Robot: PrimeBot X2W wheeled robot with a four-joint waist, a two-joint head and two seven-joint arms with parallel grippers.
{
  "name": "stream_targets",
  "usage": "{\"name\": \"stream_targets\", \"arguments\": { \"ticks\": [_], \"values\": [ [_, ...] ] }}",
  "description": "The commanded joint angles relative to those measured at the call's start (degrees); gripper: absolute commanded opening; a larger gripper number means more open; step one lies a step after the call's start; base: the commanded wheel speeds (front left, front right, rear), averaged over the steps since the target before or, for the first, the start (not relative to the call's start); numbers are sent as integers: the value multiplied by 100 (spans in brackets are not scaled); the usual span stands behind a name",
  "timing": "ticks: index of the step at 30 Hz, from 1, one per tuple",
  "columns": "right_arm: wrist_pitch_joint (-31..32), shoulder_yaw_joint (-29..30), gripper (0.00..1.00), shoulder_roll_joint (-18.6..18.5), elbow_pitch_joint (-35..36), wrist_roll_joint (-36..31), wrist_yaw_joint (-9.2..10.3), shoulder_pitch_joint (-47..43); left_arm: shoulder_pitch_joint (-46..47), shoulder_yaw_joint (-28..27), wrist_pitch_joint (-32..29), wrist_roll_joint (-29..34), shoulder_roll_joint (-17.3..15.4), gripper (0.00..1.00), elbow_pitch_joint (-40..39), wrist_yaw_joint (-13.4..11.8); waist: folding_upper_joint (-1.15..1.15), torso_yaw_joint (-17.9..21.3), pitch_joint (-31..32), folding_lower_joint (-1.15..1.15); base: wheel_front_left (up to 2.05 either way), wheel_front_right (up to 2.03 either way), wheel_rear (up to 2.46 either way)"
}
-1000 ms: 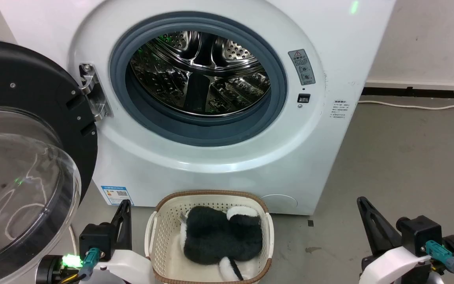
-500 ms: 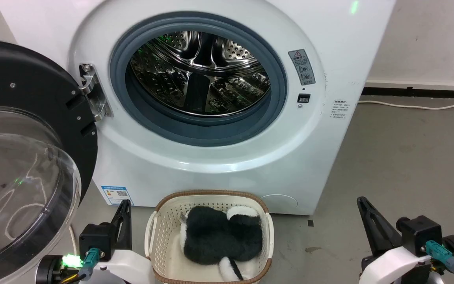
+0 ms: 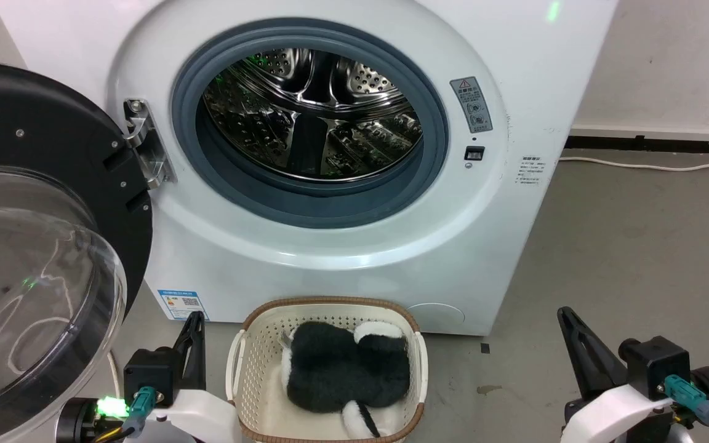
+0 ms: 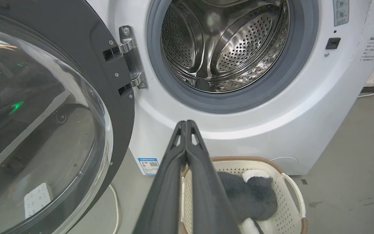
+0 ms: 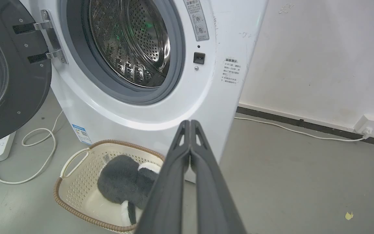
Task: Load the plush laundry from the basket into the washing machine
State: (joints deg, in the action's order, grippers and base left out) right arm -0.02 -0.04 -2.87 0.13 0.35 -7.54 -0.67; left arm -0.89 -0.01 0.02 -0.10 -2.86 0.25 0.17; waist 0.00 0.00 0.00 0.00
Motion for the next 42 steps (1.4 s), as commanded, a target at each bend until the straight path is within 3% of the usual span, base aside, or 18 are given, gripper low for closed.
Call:
{"name": "stream_targets", "arguments": {
  "ticks": [1, 3, 4, 5, 24, 42],
  "values": [
    [0, 0, 100, 0, 0, 1, 0, 0, 0, 2, 1, 0, 0, 100, 0, 0, 0, 0, 0, 0, 0, 0, 0],
    [-1, -1, 100, 0, 1, 5, 0, -2, -3, 2, 1, 0, 0, 100, 2, 1, 0, 0, 0, 0, 0, 0, 0],
    [-4, 2, 0, 0, 1, 9, 0, -3, -3, 7, 4, 0, 0, 0, 2, -1, 0, 0, 0, 0, 0, 0, 0],
    [-1, 1, 100, 0, 1, 5, 0, -3, -3, 5, 1, 0, 0, 100, 2, 1, 0, 0, 0, 0, 0, 0, 0],
    [-229, 129, 100, 0, -11, 227, 1, 88, 133, 223, 229, 20, -63, 100, 109, -90, 0, 195, -377, 0, 0, 0, 0],
    [-432, 19, 100, 0, -43, 564, 2, 279, 618, 348, 322, -57, -300, 100, 918, -13, 0, 649, -1071, 0, 0, 0, 0]
  ]
}}
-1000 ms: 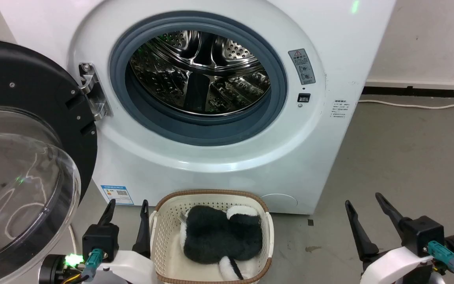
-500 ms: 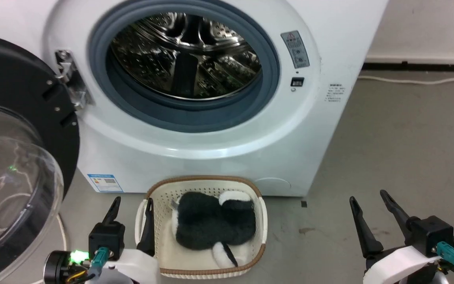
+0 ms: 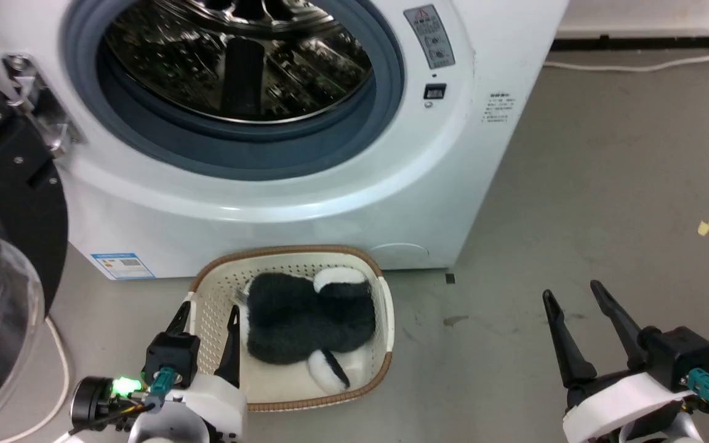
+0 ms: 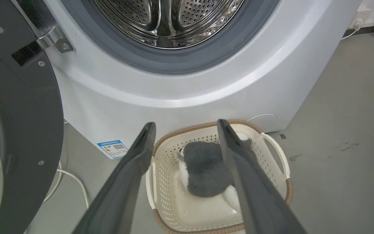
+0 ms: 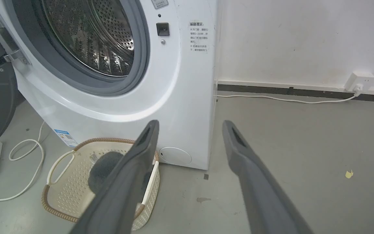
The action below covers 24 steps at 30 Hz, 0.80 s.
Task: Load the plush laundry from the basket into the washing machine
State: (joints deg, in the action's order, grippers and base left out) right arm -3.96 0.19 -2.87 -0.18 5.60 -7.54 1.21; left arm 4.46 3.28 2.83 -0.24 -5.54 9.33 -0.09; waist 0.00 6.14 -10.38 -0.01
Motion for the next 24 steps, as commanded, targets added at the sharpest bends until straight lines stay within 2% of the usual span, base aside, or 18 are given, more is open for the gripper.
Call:
{"name": "stream_targets", "arguments": {
  "ticks": [1, 12, 24],
  "values": [
    [-50, -10, 100, 0, -15, 59, 2, 100, 120, 31, 33, -47, -48, 100, 64, 23, 0, 57, -70, 1, 0, 0, 0],
    [-181, -51, 100, 0, -29, 267, 2, 239, 593, 168, -156, -152, -184, 100, 754, 179, 0, 263, -493, 1, 0, 0, 0],
    [-325, -138, 100, 0, -61, 517, 3, 404, 1180, 366, -645, -277, -398, 100, 1737, 323, 0, 546, -981, 1, 0, 0, 0]
  ]
}}
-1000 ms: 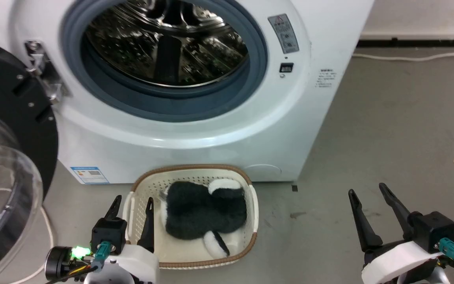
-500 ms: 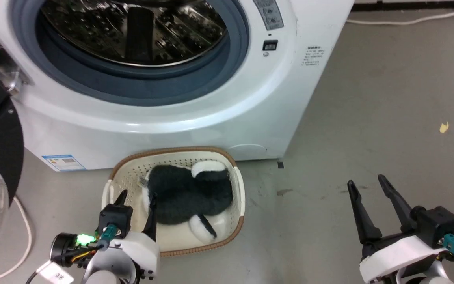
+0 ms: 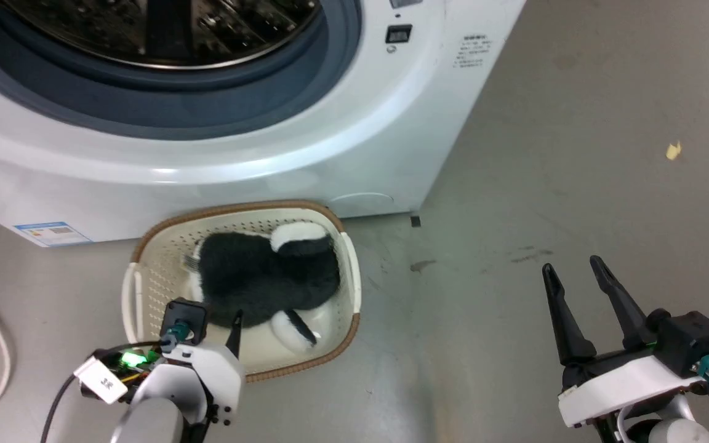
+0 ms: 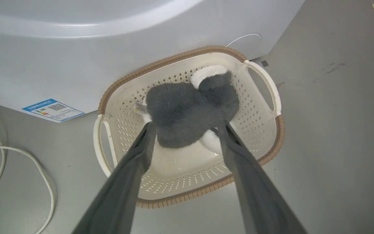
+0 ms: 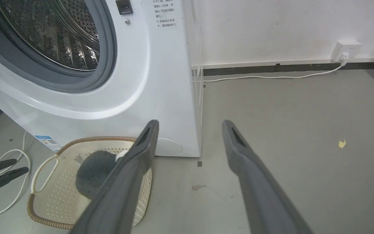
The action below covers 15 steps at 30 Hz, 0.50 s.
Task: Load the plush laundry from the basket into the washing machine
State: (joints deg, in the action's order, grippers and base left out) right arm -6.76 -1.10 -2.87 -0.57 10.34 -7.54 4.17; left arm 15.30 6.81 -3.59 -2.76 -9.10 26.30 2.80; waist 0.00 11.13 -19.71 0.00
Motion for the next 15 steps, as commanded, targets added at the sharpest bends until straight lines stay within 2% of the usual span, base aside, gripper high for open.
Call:
{"name": "stream_targets", "arguments": {
  "ticks": [1, 15],
  "values": [
    [-57, -15, 100, 0, -27, 68, 3, 120, 144, 24, -21, -31, -69, 100, 113, 37, 0, 76, -90, 0, 0, 0, 0],
    [-248, -175, 100, 0, -73, 501, 3, 331, 1032, 149, -353, -168, -628, 100, 1065, 16, 0, 543, -794, 0, 0, 0, 0]
  ]
}}
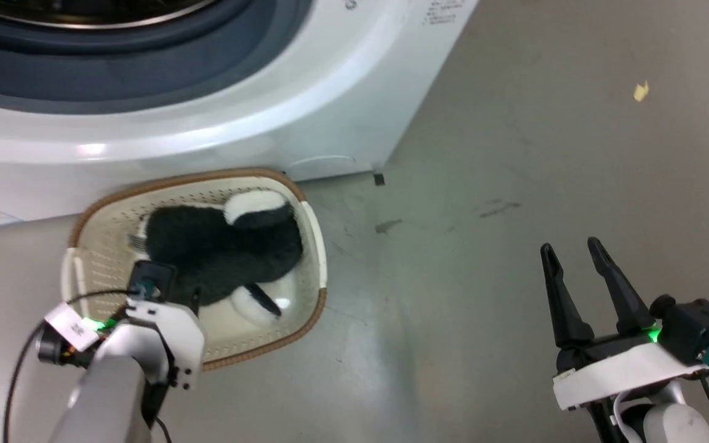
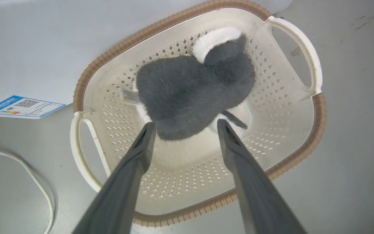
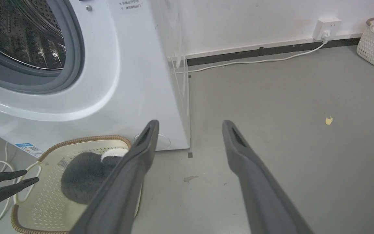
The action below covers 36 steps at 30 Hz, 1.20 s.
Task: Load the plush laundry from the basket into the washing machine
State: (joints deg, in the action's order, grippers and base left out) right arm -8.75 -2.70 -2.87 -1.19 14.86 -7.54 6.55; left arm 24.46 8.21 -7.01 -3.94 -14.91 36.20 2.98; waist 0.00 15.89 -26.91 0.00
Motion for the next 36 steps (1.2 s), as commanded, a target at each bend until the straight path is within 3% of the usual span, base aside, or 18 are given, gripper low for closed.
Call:
{"name": "stream_targets", "arguments": {
  "ticks": [1, 13, 36],
  "values": [
    [-61, -29, 100, 0, -12, 80, 3, 111, 178, 21, -44, -54, -89, 100, 131, -6, 0, 100, -120, 0, 0, 0, 0],
    [-205, -198, 100, 0, -38, 474, 4, 305, 1024, 70, -654, -179, -590, 100, 698, -208, 0, 519, -739, 0, 0, 0, 0],
    [-481, -399, 100, 0, -75, 1210, 5, 574, 2185, 915, -1555, 28, -1419, 100, 1222, 42, 0, 1102, -1939, 0, 0, 0, 0]
  ]
}}
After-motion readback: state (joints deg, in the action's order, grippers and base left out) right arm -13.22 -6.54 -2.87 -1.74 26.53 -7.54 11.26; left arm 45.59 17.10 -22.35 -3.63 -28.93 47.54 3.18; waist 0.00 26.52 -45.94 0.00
